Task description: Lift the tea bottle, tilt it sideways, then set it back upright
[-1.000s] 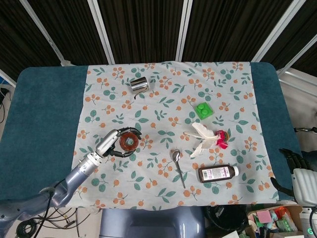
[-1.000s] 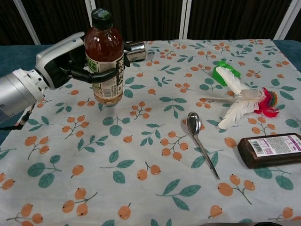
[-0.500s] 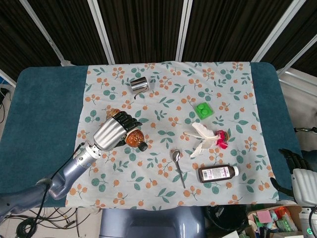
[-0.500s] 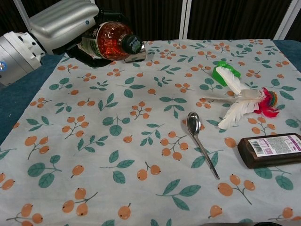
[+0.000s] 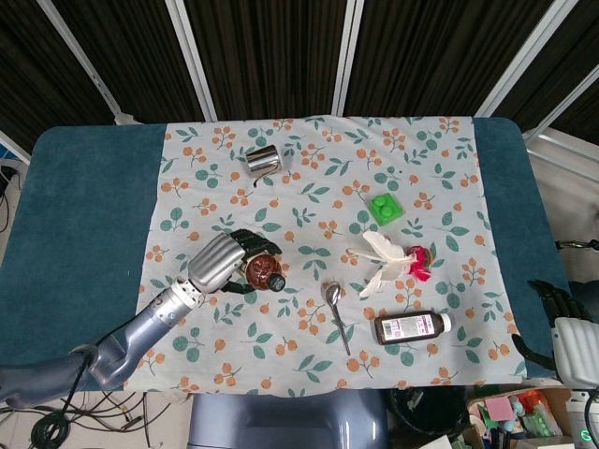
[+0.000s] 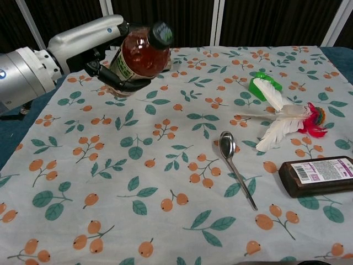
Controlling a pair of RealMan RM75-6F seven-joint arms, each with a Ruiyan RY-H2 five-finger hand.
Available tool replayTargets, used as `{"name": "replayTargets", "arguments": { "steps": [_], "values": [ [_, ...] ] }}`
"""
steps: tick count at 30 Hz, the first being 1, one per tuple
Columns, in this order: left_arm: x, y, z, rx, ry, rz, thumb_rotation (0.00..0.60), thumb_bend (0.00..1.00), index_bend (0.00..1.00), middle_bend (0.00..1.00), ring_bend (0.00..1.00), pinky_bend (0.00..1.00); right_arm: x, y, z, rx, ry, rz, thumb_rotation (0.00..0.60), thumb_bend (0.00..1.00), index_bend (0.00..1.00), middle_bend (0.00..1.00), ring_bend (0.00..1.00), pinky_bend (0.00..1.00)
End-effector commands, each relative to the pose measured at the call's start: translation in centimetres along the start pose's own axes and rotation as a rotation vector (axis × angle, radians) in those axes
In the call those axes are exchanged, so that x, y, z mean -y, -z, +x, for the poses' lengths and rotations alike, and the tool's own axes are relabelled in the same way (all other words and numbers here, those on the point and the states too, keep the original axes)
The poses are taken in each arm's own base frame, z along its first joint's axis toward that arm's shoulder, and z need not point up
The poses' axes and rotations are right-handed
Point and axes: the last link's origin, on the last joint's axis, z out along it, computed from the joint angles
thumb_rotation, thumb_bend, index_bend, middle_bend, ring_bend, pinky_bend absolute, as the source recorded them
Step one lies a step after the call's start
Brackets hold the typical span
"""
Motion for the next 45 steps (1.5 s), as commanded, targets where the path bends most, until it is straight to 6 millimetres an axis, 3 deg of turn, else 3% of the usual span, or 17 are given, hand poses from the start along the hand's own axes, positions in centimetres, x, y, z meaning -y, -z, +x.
{"name": "replayTargets", "arguments": {
  "steps": [1,6,12,17,22,35,41,43,45],
  "values": [
    [-4.1,1.0,0.9,0.216,1.012,0.106,0.6,0.58,0.31,0.35,0.31,0.43,0.0,0.0,0.0,0.002,0.001,0.003,0.6,0.16,0.15,0.13,0.14,0.19],
    [-3.5,1.5,3.4,0.25,1.385,0.024,0.6,0.58,0.29,0.35,0.31,0.43,0.1,0.1,0.0,-0.001,0.002,0.004,0.6,0.16,0.15,0.13,0.14,0.19],
    [-0.8,2.0,4.0,0.26,1.425,0.015,0.6,0.58,0.29,0.35,0.31,0.43,0.0,0.1,0.0,-0.002,0.002,0.003,0.6,0.16,0.15,0.13,0.14,0.19],
    [0.2,2.0,2.8,0.268,1.107,0.041,0.6,0.58,0.29,0.35,0.31,0.43,0.1,0.0,0.0,-0.001,0.004,0.004,0.6,0.16,0.15,0.13,0.14,0.19],
    [1.4,1.7,1.6,0.136,0.518,0.037,0.6,0.58,0.3,0.36,0.31,0.44,0.0,0.0,0.0,-0.002,0.003,0.002,0.6,0.16,0.15,0.13,0.14,0.19],
    [3.3,1.7,-0.4,-0.122,-0.771,0.031,0.6,0.58,0.31,0.36,0.31,0.44,0.1,0.0,0.0,0.002,0.002,0.004,0.6,0.16,0.15,0.13,0.14,0.19],
    [3.8,1.6,-0.6,-0.141,-1.064,-0.016,0.6,0.58,0.29,0.37,0.31,0.44,0.0,0.0,0.0,0.003,0.004,0.002,0.6,0.16,0.15,0.13,0.14,0.19],
    [3.6,1.6,-0.8,-0.152,-1.072,-0.022,0.6,0.58,0.29,0.37,0.31,0.44,0.0,0.0,0.0,0.003,0.004,0.002,0.6,0.16,0.15,0.13,0.14,0.19],
    [3.4,1.6,-1.3,-0.147,-0.943,-0.003,0.6,0.58,0.29,0.36,0.31,0.45,0.0,0.0,0.0,0.003,0.004,0.002,0.6,0.16,0.15,0.13,0.14,0.19]
  ]
}}
